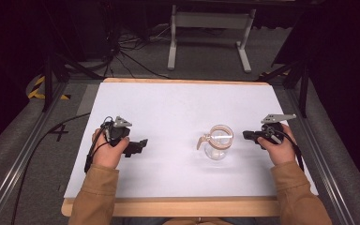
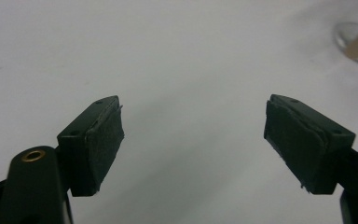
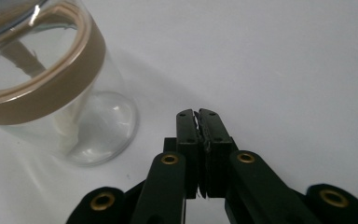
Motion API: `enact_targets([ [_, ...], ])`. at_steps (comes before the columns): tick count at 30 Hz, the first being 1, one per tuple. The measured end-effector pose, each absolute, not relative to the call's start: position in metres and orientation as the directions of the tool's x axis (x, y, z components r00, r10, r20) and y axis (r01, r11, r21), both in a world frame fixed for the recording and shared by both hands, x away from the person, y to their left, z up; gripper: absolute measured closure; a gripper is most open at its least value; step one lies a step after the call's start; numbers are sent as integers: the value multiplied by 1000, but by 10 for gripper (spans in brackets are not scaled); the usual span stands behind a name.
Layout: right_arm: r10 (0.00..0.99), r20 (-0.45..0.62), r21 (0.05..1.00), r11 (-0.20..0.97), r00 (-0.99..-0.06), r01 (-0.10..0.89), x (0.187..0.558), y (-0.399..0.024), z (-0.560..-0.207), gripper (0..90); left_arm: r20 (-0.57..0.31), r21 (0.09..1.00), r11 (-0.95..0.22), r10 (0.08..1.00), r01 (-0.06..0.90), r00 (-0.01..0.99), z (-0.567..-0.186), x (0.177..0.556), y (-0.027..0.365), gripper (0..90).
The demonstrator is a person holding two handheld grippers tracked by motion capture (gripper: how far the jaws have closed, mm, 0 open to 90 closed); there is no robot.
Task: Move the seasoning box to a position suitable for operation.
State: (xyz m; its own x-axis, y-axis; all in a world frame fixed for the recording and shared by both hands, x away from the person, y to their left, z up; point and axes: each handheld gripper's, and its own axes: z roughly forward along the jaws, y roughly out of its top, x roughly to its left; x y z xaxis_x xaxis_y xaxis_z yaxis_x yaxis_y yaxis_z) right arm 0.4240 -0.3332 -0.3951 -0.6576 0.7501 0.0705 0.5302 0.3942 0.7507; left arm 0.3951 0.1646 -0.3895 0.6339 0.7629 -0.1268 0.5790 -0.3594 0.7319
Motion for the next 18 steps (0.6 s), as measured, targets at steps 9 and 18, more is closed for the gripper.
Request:
enact_targets([
  [9, 670, 66, 786, 421, -740, 452, 428, -320, -399, 889, -73, 750, -399, 743, 527, 666, -383, 389, 158, 165],
  [18, 625, 111, 786, 420, -773, 453, 438, -305, -409, 882, -85, 728, -432, 713, 532, 696, -381, 379, 163, 161],
])
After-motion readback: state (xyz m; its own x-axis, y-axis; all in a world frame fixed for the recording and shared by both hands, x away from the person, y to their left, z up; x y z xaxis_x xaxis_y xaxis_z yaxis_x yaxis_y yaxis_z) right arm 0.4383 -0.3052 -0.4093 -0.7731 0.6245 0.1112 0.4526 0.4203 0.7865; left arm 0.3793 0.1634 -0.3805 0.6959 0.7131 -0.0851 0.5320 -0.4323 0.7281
